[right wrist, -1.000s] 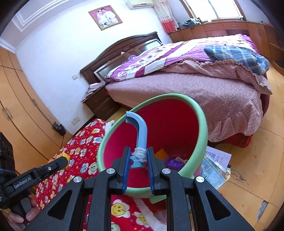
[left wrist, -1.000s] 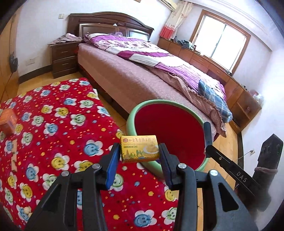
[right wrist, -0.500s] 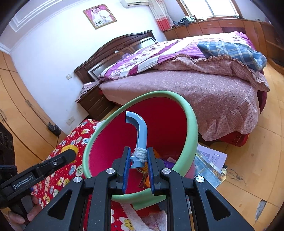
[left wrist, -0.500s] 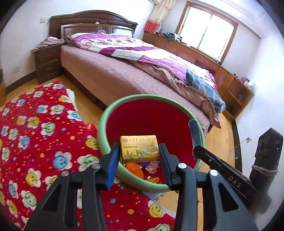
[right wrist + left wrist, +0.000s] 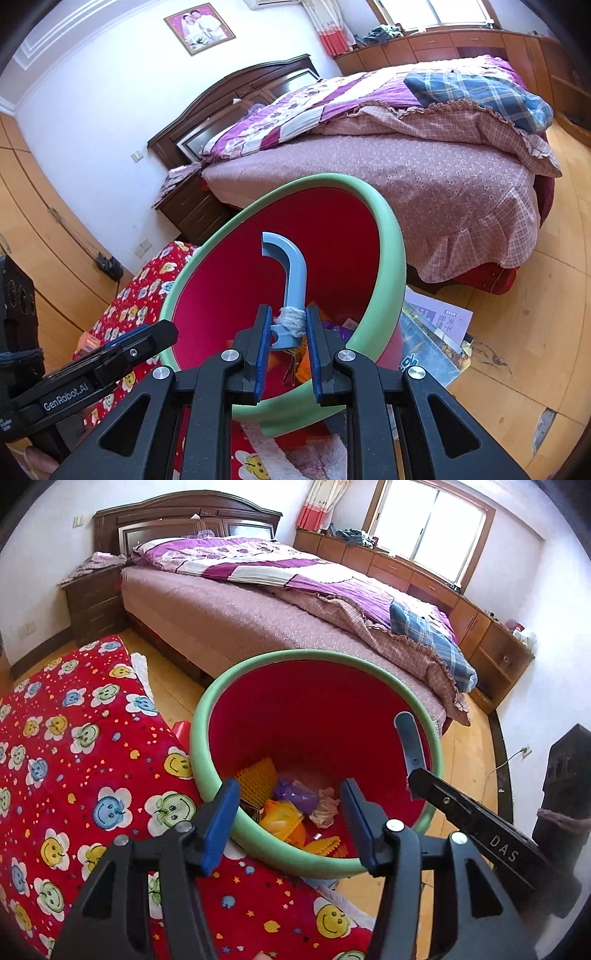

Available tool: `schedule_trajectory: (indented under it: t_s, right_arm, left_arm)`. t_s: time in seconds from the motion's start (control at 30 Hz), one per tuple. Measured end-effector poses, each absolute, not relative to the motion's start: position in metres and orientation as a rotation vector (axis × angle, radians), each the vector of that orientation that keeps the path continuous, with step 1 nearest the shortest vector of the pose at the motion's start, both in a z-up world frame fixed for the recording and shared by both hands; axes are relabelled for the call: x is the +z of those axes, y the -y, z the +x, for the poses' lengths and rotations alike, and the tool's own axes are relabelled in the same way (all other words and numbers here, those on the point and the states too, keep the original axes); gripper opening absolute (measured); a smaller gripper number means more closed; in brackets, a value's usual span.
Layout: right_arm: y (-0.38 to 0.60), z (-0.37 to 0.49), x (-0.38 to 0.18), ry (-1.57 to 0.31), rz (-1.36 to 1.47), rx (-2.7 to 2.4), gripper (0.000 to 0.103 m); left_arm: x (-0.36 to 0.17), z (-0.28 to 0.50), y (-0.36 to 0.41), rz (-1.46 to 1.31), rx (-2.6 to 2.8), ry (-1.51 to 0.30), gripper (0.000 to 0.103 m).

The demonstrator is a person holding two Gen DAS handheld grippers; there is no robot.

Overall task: Collect trash
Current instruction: 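Open both tools to drop the yellow box and blue hook into the bin, then move both tools back and grasp the tan wooden piece with the left tool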

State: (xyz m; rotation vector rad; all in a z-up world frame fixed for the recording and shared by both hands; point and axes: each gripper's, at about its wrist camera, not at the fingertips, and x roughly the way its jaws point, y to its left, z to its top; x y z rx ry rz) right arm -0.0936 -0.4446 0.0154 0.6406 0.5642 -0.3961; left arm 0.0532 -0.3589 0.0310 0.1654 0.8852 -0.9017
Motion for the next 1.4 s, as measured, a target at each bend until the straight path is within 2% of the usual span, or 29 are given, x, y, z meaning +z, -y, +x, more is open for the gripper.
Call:
schedule_trajectory:
  t_s: [0.17,0.27,0.47,0.73,0.8,1.27,1.4]
  right_arm:
    - [0.445,-0.092,0.015,-0.567,0.637,-0.388,0.021]
    - [0.445,-0.093,0.015,-0.557,0.657,-0.38,0.027]
    - [0.44,-0.095,0.021,-0.545,0.65,-0.374,0.029]
    - [0.428,-0.098,0.032,-0.533,0.639,-0.36,0.038]
    - [0.423,-0.099,0.035,-0.532,0.633,-0.359,0.045]
    - [0.389,-0.097,0.053,-0.54,0.573,-0.311,0.052]
    - [0.376,-0.094,0.058,-0.545,0.553,-0.294,0.057]
  left_arm:
    - [0.03,0.056,0.352,0.141,-0.881,-0.897,0.057]
    - [0.031,0.057,0.343,0.12,-0.863,-0.906,0.057]
    - [0.038,0.056,0.326,0.102,-0.83,-0.895,0.057]
    - [0.043,0.055,0.3,0.066,-0.795,-0.903,0.057]
    - [0.044,0.055,0.291,0.055,-0.782,-0.904,0.057]
    - [0.058,0.051,0.239,0.003,-0.7,-0.882,0.057]
    - [0.061,0.051,0.224,-0.01,-0.68,-0.876,0.057]
